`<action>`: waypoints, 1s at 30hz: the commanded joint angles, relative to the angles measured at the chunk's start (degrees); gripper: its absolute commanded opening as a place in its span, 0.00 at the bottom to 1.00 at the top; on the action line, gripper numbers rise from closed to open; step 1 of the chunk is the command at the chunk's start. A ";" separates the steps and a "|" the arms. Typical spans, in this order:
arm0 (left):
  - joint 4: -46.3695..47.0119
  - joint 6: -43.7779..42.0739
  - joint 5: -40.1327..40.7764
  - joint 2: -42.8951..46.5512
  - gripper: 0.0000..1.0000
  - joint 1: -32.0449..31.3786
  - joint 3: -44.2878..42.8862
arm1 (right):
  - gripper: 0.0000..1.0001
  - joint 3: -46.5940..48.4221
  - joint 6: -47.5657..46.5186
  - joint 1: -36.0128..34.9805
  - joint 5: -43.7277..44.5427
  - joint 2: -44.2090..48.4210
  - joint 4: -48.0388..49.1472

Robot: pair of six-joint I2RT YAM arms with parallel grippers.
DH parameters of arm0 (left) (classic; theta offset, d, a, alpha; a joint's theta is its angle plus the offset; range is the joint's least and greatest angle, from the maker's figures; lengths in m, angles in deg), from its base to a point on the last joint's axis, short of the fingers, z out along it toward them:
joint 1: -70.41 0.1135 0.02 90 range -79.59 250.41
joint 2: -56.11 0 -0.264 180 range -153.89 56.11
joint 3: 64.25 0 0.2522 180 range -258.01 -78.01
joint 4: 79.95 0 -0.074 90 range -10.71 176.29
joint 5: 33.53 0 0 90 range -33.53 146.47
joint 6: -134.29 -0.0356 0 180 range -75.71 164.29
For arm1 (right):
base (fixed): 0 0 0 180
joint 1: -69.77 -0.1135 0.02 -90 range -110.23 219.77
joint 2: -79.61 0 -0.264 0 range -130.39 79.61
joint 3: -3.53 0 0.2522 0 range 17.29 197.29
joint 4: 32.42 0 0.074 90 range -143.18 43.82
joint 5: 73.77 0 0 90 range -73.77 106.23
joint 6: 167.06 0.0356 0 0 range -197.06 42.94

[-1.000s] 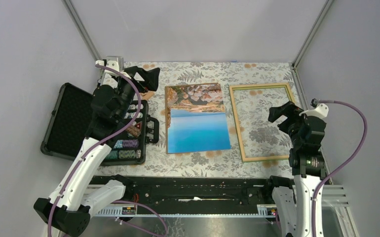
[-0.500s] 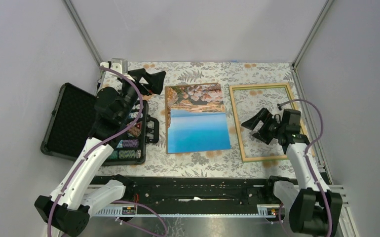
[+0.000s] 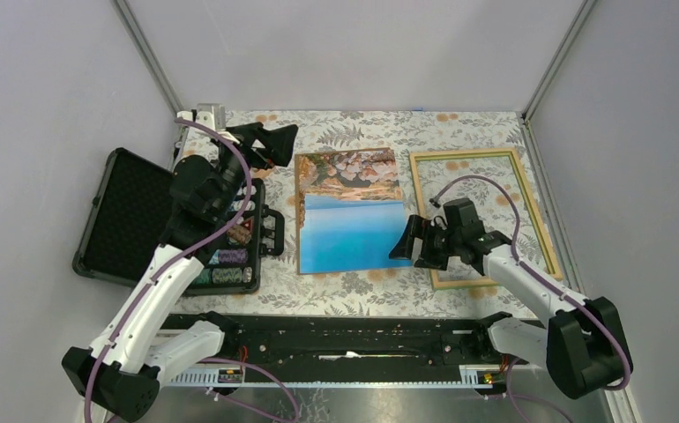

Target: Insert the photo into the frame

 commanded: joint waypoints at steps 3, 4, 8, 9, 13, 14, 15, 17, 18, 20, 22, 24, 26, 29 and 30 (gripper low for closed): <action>-5.40 8.72 7.55 -3.56 0.99 -0.59 -2.93 | 1.00 0.79 1.68 -5.60 7.69 -3.64 2.62; -7.96 9.68 7.11 -4.65 0.99 -0.60 -3.89 | 1.00 0.61 1.68 -6.06 7.85 -4.23 3.15; -17.70 10.91 0.42 -6.82 0.99 -0.20 -1.10 | 1.00 0.54 -0.19 -7.73 9.72 -4.94 3.42; -18.42 11.19 -0.72 -5.98 0.99 -0.16 1.20 | 0.99 0.36 -1.07 -8.08 10.57 -4.40 3.31; -18.47 13.80 -5.49 0.84 0.99 -0.16 12.31 | 1.00 0.37 -3.84 -8.13 14.41 -1.80 0.94; -20.16 14.95 -6.52 1.82 0.99 -0.16 14.10 | 1.00 0.48 -4.49 -8.19 15.18 -1.21 0.49; -21.42 16.43 -8.00 2.35 0.99 -0.21 16.06 | 1.00 0.45 -4.88 -8.18 16.00 -0.83 0.41; -21.83 18.63 -14.46 2.62 0.99 -0.27 20.25 | 1.00 0.44 -5.21 -8.19 17.25 -0.51 0.60; -21.65 20.05 -16.94 2.60 0.99 -0.55 22.54 | 1.00 0.65 -5.18 -8.15 18.05 -0.65 0.65; -21.67 22.64 -18.68 3.32 0.99 -1.55 26.43 | 1.00 0.96 -4.99 -8.14 19.49 -1.09 0.78; -21.53 24.85 -16.43 5.77 0.99 -3.57 29.69 | 1.00 1.26 -4.97 -8.19 20.17 -1.90 1.19; -20.89 27.19 -13.60 8.93 0.99 -6.15 32.47 | 1.00 1.38 -4.95 -8.20 20.60 -2.61 1.59; -20.54 28.92 -11.82 10.69 0.99 -8.23 34.67 | 1.00 1.39 -4.89 -8.15 21.43 -3.22 1.63; -20.54 30.53 -10.49 10.60 0.99 -10.92 36.79 | 1.00 1.07 -4.67 -8.18 22.16 -3.62 1.77; -20.46 31.02 -9.88 10.23 0.99 -11.69 37.53 | 1.00 0.85 -4.54 -8.16 21.94 -3.69 1.92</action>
